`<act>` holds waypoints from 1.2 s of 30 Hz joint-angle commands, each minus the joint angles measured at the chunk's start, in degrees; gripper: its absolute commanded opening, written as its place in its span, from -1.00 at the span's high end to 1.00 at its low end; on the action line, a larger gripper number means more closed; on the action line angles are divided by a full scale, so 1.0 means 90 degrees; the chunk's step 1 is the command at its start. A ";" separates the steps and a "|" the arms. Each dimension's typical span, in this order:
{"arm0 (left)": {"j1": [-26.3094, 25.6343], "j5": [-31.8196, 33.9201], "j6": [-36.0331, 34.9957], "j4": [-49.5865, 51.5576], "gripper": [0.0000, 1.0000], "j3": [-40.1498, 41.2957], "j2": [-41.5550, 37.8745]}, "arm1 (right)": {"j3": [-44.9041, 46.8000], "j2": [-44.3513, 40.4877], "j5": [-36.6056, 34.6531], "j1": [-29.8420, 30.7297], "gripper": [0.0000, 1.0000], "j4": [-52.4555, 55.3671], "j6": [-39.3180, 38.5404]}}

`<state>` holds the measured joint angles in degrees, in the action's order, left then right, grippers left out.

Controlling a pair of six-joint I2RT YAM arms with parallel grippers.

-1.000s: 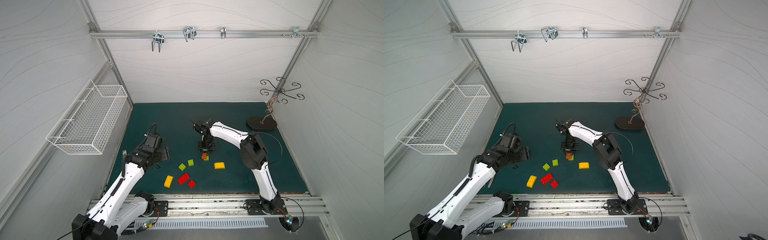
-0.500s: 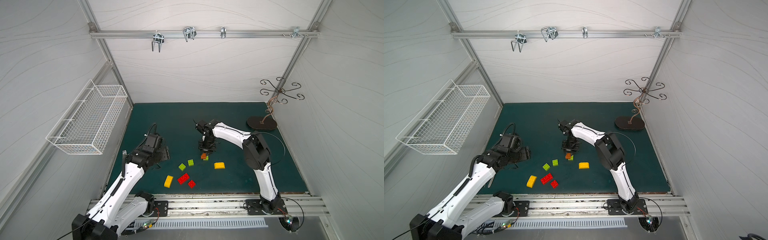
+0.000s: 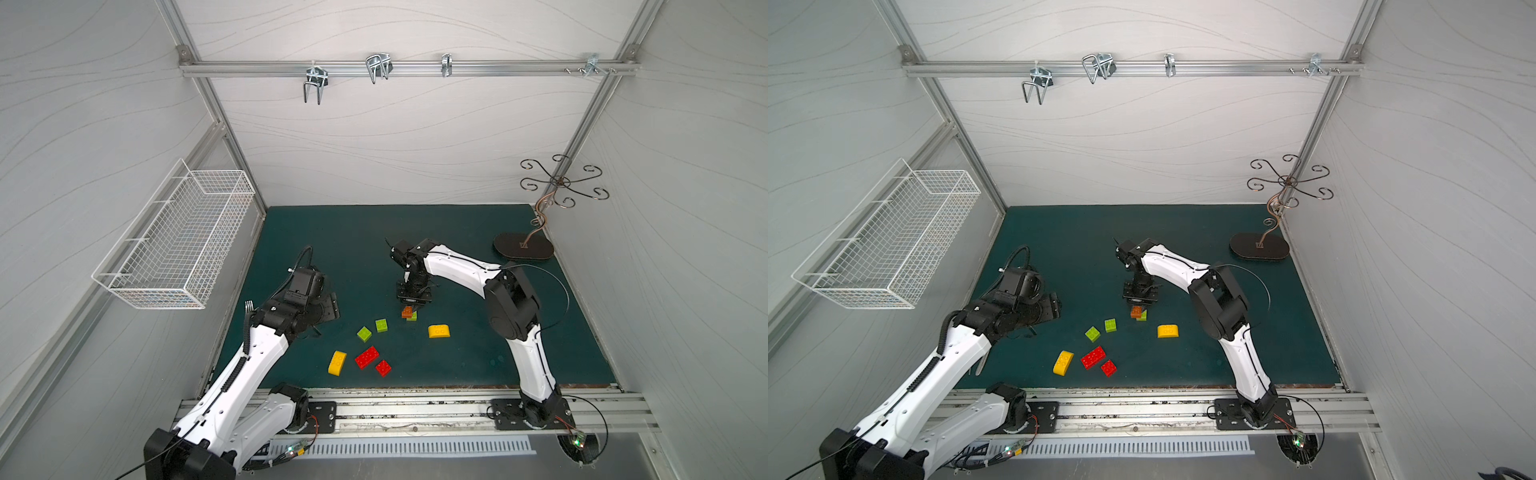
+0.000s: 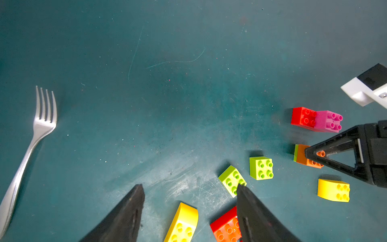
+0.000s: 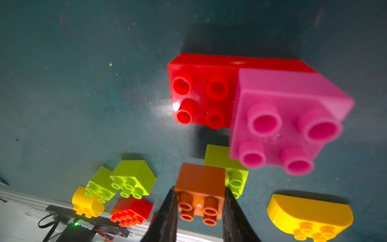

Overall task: Assemble the letter s with lego
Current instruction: Assemble the lego brick with the lego brick.

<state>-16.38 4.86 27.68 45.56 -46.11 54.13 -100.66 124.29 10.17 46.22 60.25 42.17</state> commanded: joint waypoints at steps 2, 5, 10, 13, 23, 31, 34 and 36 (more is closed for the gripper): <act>0.0048 -0.0052 -0.0019 -0.0170 -0.46 -0.0124 0.0001 | 0.0203 0.0546 -0.0721 0.0016 0.98 0.0328 -0.0074; 0.0053 -0.0062 -0.0019 -0.0175 -0.46 -0.0122 0.0001 | 0.0092 0.0505 -0.0721 0.0011 0.94 0.0389 -0.0081; 0.0062 -0.0062 -0.0019 -0.0175 -0.47 -0.0111 -0.0018 | -0.0032 0.0508 -0.0711 0.0022 0.88 0.0444 -0.0093; 0.0062 -0.0076 -0.0026 -0.0170 -0.47 -0.0111 -0.0028 | -0.0095 0.0488 -0.0689 0.0030 0.84 0.0443 -0.0105; 0.0072 -0.0072 -0.0029 -0.0170 -0.46 -0.0111 -0.0045 | -0.0319 0.0385 -0.0525 0.0031 0.58 0.0454 -0.0145; 0.0072 -0.0061 -0.0029 -0.0166 -0.47 -0.0111 -0.0048 | -0.0468 0.0292 -0.0477 0.0031 0.40 0.0514 -0.0193; 0.0072 -0.0052 -0.0029 -0.0165 -0.47 -0.0111 -0.0048 | -0.0418 0.0219 -0.0494 0.0031 0.36 0.0468 -0.0192; 0.0072 -0.0062 -0.0029 -0.0161 -0.48 -0.0109 -0.0048 | -0.0431 0.0223 -0.0450 0.0031 0.34 0.0478 -0.0202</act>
<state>-16.12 4.23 27.66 45.56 -46.11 54.13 -104.01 125.64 8.08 46.70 63.07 40.86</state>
